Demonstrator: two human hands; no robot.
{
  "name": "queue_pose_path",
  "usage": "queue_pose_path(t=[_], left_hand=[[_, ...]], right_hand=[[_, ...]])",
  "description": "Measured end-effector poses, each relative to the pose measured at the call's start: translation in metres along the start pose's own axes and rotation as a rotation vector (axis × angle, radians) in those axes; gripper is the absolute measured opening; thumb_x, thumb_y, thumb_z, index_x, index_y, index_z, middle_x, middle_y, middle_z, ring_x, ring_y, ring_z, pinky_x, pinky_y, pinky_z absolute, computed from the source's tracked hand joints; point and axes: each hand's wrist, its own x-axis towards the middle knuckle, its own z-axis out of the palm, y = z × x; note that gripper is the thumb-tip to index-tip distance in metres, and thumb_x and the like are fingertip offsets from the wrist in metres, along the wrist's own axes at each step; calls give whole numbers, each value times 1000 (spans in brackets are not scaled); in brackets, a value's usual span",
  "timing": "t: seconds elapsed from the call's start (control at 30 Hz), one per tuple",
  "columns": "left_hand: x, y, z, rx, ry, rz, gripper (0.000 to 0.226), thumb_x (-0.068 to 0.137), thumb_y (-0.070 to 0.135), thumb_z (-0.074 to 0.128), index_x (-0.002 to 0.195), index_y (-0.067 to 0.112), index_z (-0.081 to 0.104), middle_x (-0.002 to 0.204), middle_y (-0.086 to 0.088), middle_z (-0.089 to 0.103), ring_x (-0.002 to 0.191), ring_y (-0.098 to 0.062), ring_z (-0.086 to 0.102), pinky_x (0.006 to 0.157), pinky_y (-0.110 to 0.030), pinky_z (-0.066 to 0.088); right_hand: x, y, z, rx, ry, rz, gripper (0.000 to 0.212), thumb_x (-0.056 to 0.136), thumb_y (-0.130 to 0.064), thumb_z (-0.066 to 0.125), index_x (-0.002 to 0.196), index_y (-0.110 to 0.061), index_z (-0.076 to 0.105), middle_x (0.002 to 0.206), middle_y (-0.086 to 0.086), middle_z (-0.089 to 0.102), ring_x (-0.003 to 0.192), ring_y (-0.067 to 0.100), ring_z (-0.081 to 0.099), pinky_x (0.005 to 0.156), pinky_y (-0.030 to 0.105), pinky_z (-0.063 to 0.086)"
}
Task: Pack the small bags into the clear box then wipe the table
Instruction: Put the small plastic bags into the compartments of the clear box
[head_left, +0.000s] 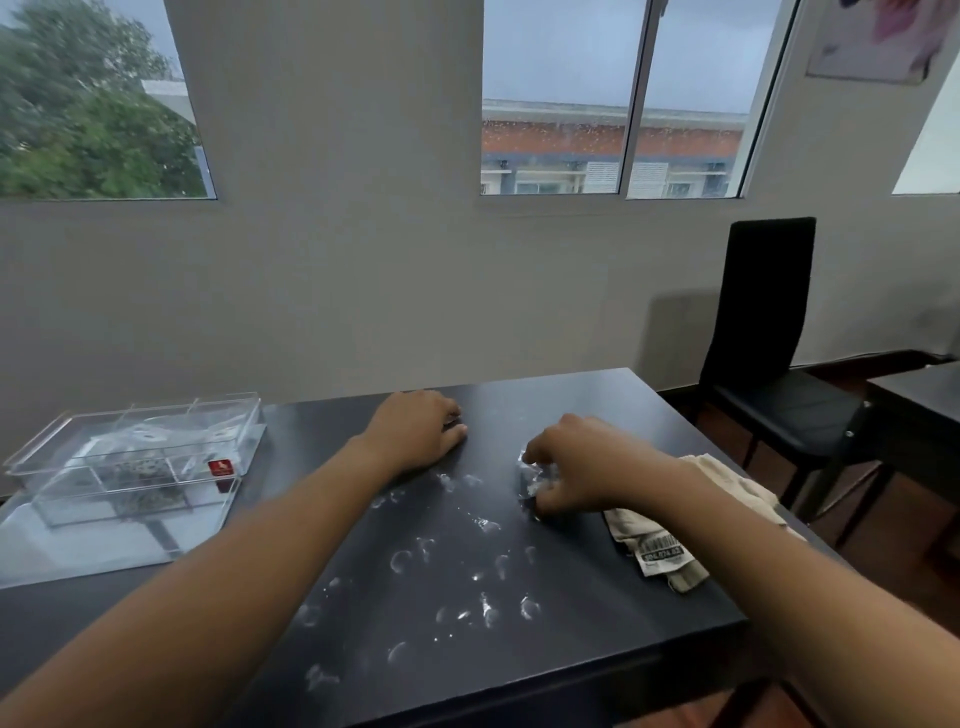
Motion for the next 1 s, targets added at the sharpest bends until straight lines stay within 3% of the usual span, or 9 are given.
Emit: queue_pose_path(t=[0.07, 0.13, 0.3, 0.43, 0.6, 0.7, 0.83, 0.93, 1.0], left_hand=[[1, 0, -1, 16, 7, 14, 33, 96, 38, 50, 108, 19, 74, 106, -2, 73, 96, -26, 67, 79, -38, 54], [2, -1, -2, 36, -15, 35, 30, 95, 27, 49, 108, 17, 74, 106, -5, 72, 94, -28, 67, 78, -40, 55], [7, -8, -9, 44, -95, 75, 38, 88, 10, 51, 119, 20, 71, 117, -9, 69, 106, -34, 65, 85, -38, 50], [8, -3, -15, 50, -112, 80, 47, 88, 0, 51, 129, 18, 65, 125, -12, 68, 112, -35, 64, 91, -39, 49], [-2, -2, -19, -50, -1, 43, 45, 78, -7, 51, 115, 12, 68, 110, -12, 73, 100, -35, 68, 84, -42, 54], [-13, -6, -21, -76, 102, 39, 43, 77, -5, 52, 114, 14, 63, 107, -8, 72, 98, -35, 66, 79, -43, 53], [-32, -30, -33, -73, 310, 20, 28, 81, 4, 53, 107, 15, 59, 92, -8, 62, 83, -31, 60, 75, -43, 50], [-53, -52, -56, -124, 404, -8, 14, 86, 13, 50, 91, 18, 63, 85, -5, 56, 75, -28, 56, 72, -40, 49], [-70, -69, -71, -183, 417, -30, 20, 89, 22, 44, 84, 17, 63, 84, -4, 55, 75, -25, 56, 72, -38, 48]], right_hand=[[3, 0, 2, -50, 8, -10, 46, 75, -39, 72, 118, -22, 72, 103, 5, 72, 95, 31, 66, 75, 33, 55], [6, 2, 5, -51, 29, -4, 51, 79, -36, 69, 129, -28, 68, 114, 4, 71, 104, 31, 66, 79, 32, 53], [17, 11, 17, -1, 112, 92, 49, 89, -17, 55, 133, -36, 63, 128, 4, 67, 115, 31, 64, 88, 37, 50], [22, 16, 14, 124, 335, 164, 53, 88, -8, 55, 135, -31, 62, 124, 4, 70, 109, 32, 66, 83, 37, 51], [29, 14, 3, 127, 513, 160, 53, 86, -1, 56, 134, -24, 59, 117, 6, 70, 95, 38, 68, 72, 41, 54], [34, 6, -4, 175, 549, 149, 48, 85, -2, 56, 128, -22, 56, 110, 4, 70, 81, 38, 65, 61, 37, 45], [43, -16, -11, 418, 565, 105, 39, 90, -6, 49, 126, -22, 50, 72, -3, 56, 62, 26, 53, 55, 37, 37], [51, -41, -20, 657, 490, 71, 35, 98, -11, 44, 129, -26, 51, 68, -5, 54, 58, 15, 51, 55, 31, 39], [58, -60, -27, 767, 432, 61, 34, 101, -17, 38, 129, -31, 52, 75, -5, 56, 62, 13, 51, 57, 28, 38]])
